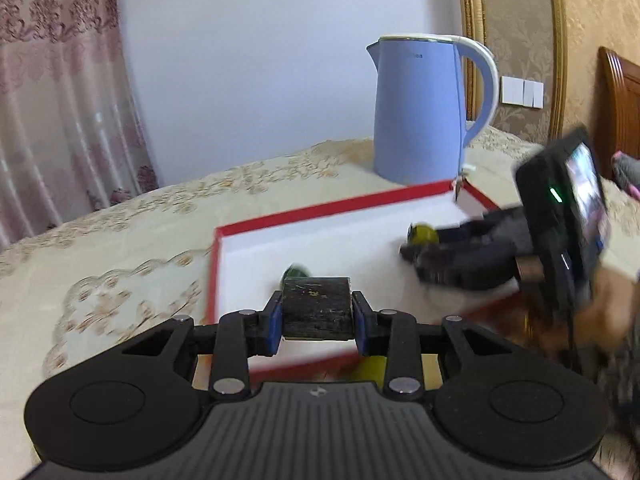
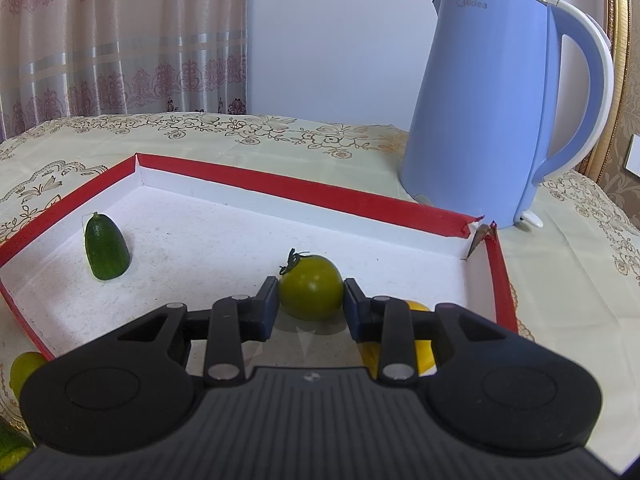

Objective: Organize fruits
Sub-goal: 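Lower the eggplant slice into the tray and open the left tool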

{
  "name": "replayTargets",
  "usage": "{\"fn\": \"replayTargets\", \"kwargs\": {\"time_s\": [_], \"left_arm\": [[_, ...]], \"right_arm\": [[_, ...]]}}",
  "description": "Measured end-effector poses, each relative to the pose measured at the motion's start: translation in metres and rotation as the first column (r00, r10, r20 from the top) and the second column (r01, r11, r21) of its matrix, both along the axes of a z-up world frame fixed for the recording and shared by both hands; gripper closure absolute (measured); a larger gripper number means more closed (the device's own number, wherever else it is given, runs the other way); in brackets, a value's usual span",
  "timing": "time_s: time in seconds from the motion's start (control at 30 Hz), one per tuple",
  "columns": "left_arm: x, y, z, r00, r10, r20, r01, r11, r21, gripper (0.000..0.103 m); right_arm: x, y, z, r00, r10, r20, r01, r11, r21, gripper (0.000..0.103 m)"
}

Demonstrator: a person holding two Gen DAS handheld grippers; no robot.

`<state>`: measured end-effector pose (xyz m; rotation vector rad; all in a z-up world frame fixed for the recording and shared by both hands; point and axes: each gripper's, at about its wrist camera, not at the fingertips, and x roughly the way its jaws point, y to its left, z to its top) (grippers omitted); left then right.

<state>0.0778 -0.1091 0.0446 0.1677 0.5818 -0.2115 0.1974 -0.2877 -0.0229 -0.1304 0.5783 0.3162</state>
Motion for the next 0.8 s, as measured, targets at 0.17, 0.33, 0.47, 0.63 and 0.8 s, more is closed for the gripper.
{"fn": "replayTargets", "kwargs": {"time_s": [0.17, 0.33, 0.47, 0.63, 0.8], "left_arm": [[0.05, -0.015, -0.005, 0.999, 0.022, -0.028, -0.023, 1.0, -0.019, 0.07], [0.08, -0.031, -0.014, 0.999, 0.022, -0.05, -0.023, 1.0, -0.021, 0.07], [0.091, -0.034, -0.026, 0.996, 0.025, -0.082, -0.027, 0.999, -0.029, 0.07], [0.1, -0.032, -0.041, 0.993, 0.044, -0.114, -0.046, 0.999, -0.016, 0.07], [0.101, -0.033, -0.042, 0.993, 0.044, -0.106, -0.045, 0.999, -0.007, 0.07]], "right_arm": [[0.0, 0.0, 0.0, 1.0, 0.0, -0.001, 0.0, 1.0, 0.001, 0.071], [0.0, 0.0, 0.0, 1.0, 0.002, -0.002, -0.002, 1.0, 0.005, 0.071], [0.0, 0.0, 0.0, 1.0, 0.002, -0.003, -0.002, 1.0, 0.005, 0.071], [0.0, 0.0, 0.0, 1.0, 0.001, -0.003, -0.001, 1.0, 0.005, 0.071], [0.0, 0.001, 0.0, 1.0, 0.001, -0.003, -0.001, 1.0, 0.004, 0.071]]}}
